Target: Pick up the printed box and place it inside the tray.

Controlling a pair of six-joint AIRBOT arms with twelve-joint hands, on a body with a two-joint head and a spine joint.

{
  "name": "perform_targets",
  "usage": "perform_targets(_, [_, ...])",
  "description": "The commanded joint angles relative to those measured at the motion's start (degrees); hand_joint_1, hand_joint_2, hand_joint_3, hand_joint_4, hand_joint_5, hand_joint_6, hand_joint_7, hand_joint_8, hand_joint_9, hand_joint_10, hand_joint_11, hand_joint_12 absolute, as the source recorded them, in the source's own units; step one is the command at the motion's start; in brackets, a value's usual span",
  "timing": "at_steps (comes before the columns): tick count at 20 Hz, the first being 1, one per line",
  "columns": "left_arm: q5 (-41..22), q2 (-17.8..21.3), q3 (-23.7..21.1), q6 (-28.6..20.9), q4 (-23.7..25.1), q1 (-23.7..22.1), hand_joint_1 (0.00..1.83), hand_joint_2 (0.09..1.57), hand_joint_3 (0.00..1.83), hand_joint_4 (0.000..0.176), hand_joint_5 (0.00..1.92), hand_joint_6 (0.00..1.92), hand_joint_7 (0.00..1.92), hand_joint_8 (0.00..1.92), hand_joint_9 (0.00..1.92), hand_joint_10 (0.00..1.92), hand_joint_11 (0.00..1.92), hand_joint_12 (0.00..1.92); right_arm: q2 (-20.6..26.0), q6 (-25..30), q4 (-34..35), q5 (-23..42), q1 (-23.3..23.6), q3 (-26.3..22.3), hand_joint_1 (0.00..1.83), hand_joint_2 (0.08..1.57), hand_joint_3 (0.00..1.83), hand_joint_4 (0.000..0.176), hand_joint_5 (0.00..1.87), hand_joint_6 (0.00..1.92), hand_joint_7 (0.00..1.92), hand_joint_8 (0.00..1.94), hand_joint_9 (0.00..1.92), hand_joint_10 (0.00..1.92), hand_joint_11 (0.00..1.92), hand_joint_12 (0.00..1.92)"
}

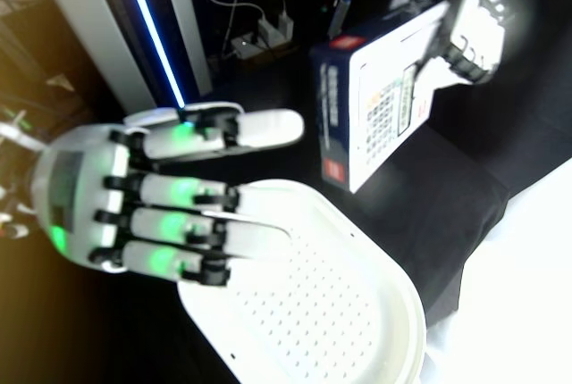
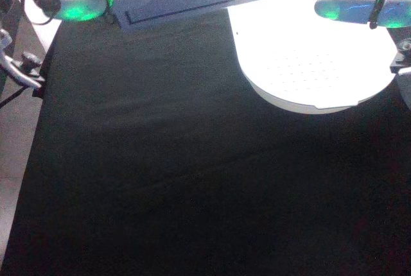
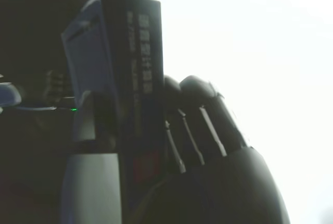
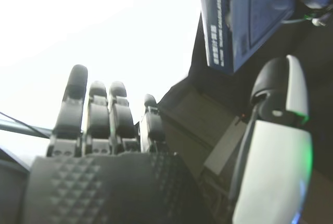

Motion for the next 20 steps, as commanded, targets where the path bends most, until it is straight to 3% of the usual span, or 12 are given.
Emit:
perform_targets(1, [-6.84,-0.39,0.27,-0.56,0.19,-0.98,1.26,1.13,0.00,0.000,0.93,0.86,1.00,1.20,0.98,1.63,0.89,1.92,0.08,0.35,0.87,6.34,1.02,0.37,0.73,0.60,0.00,0.176,0.00,0.00,0.10,0.00,0.05,0.00,0.00,0.42])
perform_targets(2, [-6.80,-0.87,0.42,-0.56,0.32,-1.01,1.26,1.13,0.00,0.000,0.93,0.85,1.00,1.20,0.96,1.62,0.87,1.92,-0.30,0.35,0.74,6.29,1.31,0.45,0.73,0.60,0.00,0.176,0.00,0.00,0.10,0.00,0.04,0.00,0.00,0.36])
perform_targets(3, [-6.81,-1.30,0.53,-0.56,0.39,-1.01,1.26,1.12,0.00,0.000,0.95,0.84,1.03,1.14,0.95,1.59,0.89,1.92,-0.99,0.35,0.64,6.23,1.63,0.71,0.72,0.59,0.00,0.176,0.00,0.00,0.10,0.00,0.02,0.01,0.00,0.13])
perform_targets(5, [-6.45,-2.09,0.78,-0.56,0.70,-1.03,1.27,1.11,0.00,0.000,0.97,0.79,1.01,1.18,0.93,1.58,0.85,1.92,-2.13,0.37,0.50,6.13,2.13,1.19,0.72,0.58,0.00,0.176,0.00,0.00,0.10,0.00,0.03,0.01,0.00,0.11])
perform_targets(8, [-6.23,-3.63,1.23,-0.56,1.05,-1.28,1.27,1.09,0.00,0.000,1.04,0.71,1.04,1.10,0.97,1.48,0.86,1.87,-2.91,0.69,0.50,6.09,2.57,1.39,0.69,0.53,0.00,0.176,0.00,0.00,0.14,0.00,0.09,0.00,0.00,0.34])
perform_targets(14, [-6.74,-5.78,1.69,-0.56,1.69,-1.42,1.24,1.10,0.00,0.000,0.99,0.90,1.03,1.01,1.00,1.31,0.88,1.75,-5.00,1.53,0.43,6.10,2.95,2.10,0.69,0.55,0.00,0.176,0.00,0.00,0.13,0.00,0.09,0.00,0.00,0.30])
perform_targets(16, [-6.80,-6.22,1.73,-0.56,1.74,-1.44,1.25,1.09,0.00,0.000,1.01,0.82,1.07,1.00,1.03,1.28,0.92,1.71,-5.44,1.64,0.42,6.10,3.04,2.23,0.69,0.56,0.00,0.176,0.00,0.00,0.14,0.00,0.11,0.00,0.00,0.42])
perform_targets(19, [-6.74,-6.77,1.79,-0.56,1.92,-1.45,1.27,1.07,0.00,0.000,1.08,0.67,1.09,0.99,1.02,1.17,0.85,1.64,-5.96,1.64,0.43,6.10,3.07,2.32,0.71,0.59,0.01,0.176,0.04,0.00,0.19,0.00,0.11,0.00,0.00,0.41])
perform_targets(20, [-6.71,-6.85,1.82,-0.56,1.96,-1.45,1.27,1.07,0.00,0.000,1.10,0.64,1.08,1.01,1.00,1.12,0.81,1.61,-6.07,1.64,0.43,6.10,3.07,2.37,0.72,0.60,0.01,0.160,0.06,0.00,0.22,0.01,0.13,0.01,0.00,0.42])
